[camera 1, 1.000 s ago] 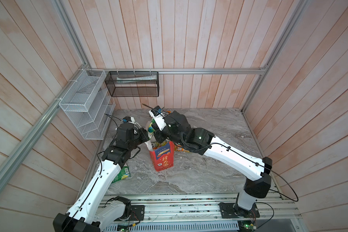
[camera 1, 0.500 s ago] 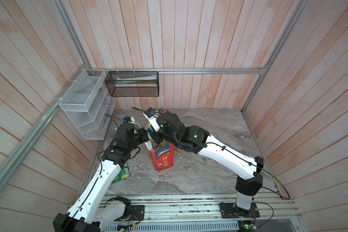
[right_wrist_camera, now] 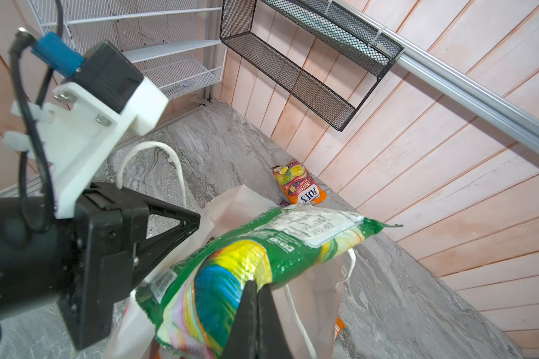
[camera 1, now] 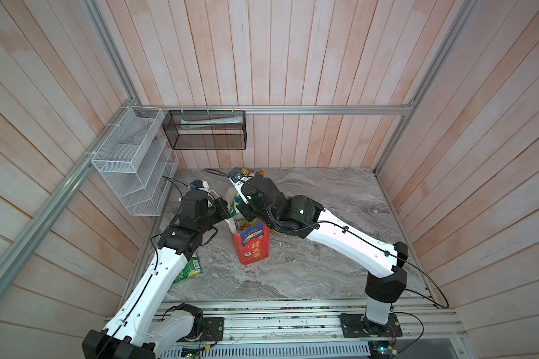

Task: Place the snacks into the paper bag
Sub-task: 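Push the green chip bag down into the paper bag and open the right gripper, then withdraw the right gripper toward the orange Fox's Fruits packet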

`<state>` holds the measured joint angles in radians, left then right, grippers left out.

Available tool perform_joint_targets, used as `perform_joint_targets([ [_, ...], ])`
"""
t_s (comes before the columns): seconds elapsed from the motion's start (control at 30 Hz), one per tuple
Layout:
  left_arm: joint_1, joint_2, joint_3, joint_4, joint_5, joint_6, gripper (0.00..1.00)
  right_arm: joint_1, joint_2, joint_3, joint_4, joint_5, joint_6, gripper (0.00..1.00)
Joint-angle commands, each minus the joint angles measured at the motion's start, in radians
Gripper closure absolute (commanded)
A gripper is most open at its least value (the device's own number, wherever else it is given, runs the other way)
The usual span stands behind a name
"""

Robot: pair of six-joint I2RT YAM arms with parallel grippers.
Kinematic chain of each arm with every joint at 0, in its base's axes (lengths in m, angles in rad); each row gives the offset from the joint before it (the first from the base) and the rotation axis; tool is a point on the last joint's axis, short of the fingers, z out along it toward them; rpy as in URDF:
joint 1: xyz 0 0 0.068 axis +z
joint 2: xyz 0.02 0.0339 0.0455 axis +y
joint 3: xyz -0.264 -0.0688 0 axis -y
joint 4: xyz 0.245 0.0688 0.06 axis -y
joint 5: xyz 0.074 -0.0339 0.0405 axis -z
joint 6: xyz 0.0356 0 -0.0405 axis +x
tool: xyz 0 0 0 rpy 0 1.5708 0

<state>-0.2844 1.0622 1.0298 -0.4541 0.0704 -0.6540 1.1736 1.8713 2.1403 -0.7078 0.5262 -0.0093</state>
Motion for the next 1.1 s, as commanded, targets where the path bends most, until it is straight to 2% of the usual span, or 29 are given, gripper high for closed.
perform_joint_targets([
  [0.0, -0.004, -0.006, -0.006, 0.006, 0.006, 0.016, 1.00, -0.010, -0.041, -0.012, 0.014, 0.053, -0.011, 1.00],
  [0.33, -0.005, -0.006, -0.006, 0.006, 0.002, 0.016, 1.00, -0.059, -0.077, -0.051, 0.037, 0.038, 0.003, 1.00],
  [0.4, -0.005, -0.007, -0.006, 0.006, 0.006, 0.016, 1.00, -0.064, -0.082, -0.063, 0.050, 0.004, 0.005, 1.00],
  [0.47, -0.005, -0.007, -0.005, 0.006, 0.002, 0.017, 1.00, -0.063, -0.067, -0.043, 0.030, -0.023, 0.007, 1.00],
  [0.73, -0.005, -0.007, -0.007, 0.006, 0.002, 0.017, 1.00, -0.032, -0.041, -0.005, -0.012, -0.008, -0.023, 1.00],
  [0.8, -0.004, -0.006, -0.007, 0.006, 0.006, 0.017, 1.00, -0.020, -0.048, -0.007, -0.018, 0.009, -0.028, 0.83],
  [0.83, -0.005, -0.006, -0.005, 0.005, 0.006, 0.017, 1.00, -0.014, -0.053, -0.011, -0.020, 0.017, -0.034, 0.78],
  [1.07, -0.005, -0.005, -0.007, 0.006, 0.005, 0.017, 1.00, 0.008, -0.097, -0.055, 0.019, 0.054, -0.041, 0.62],
])
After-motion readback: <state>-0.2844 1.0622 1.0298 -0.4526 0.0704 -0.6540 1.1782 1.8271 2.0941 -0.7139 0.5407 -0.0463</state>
